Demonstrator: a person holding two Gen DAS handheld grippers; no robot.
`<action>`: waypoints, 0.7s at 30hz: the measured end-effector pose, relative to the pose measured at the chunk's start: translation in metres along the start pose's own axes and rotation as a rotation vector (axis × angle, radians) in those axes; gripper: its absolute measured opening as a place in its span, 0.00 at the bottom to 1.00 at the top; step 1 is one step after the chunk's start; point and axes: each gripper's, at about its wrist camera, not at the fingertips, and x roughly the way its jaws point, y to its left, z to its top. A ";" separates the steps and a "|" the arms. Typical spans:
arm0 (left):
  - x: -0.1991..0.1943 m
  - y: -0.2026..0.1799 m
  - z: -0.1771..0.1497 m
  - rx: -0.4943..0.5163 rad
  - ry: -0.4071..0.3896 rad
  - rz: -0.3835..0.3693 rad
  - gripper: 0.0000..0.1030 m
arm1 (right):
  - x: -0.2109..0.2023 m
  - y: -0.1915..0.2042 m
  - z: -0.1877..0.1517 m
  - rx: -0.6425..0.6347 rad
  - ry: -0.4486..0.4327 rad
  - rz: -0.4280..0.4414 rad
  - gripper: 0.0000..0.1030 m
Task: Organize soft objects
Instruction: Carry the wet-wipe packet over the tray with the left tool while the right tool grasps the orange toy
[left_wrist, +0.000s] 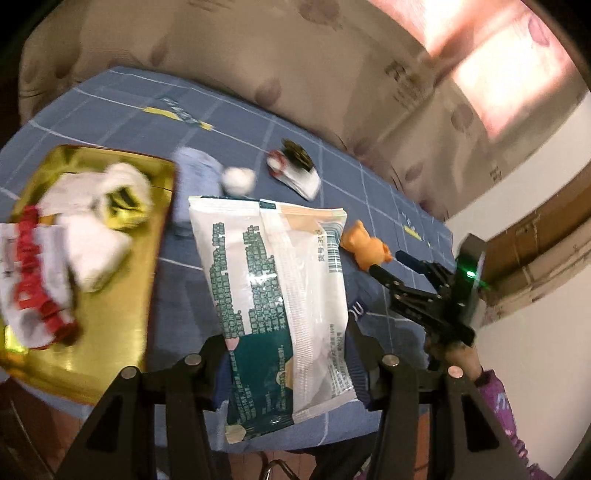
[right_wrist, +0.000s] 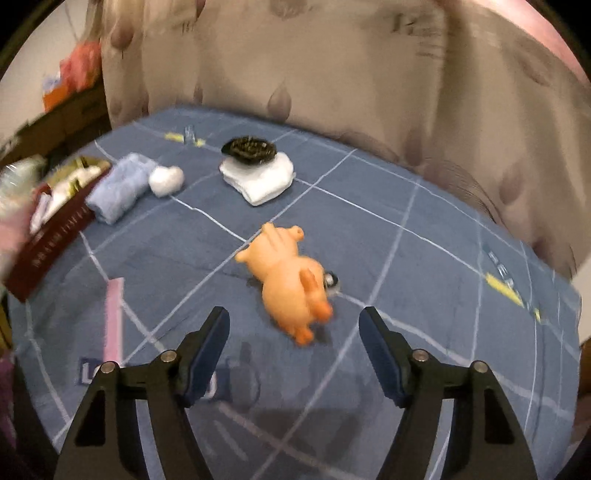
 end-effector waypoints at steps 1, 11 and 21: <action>-0.008 0.006 0.000 -0.013 -0.012 0.004 0.50 | 0.009 0.001 0.005 -0.015 0.015 0.009 0.68; -0.087 0.071 -0.008 -0.116 -0.110 0.124 0.51 | 0.045 0.002 0.011 0.009 0.111 0.025 0.38; -0.107 0.118 -0.015 -0.141 -0.119 0.230 0.51 | -0.054 0.027 -0.019 0.268 -0.100 0.209 0.38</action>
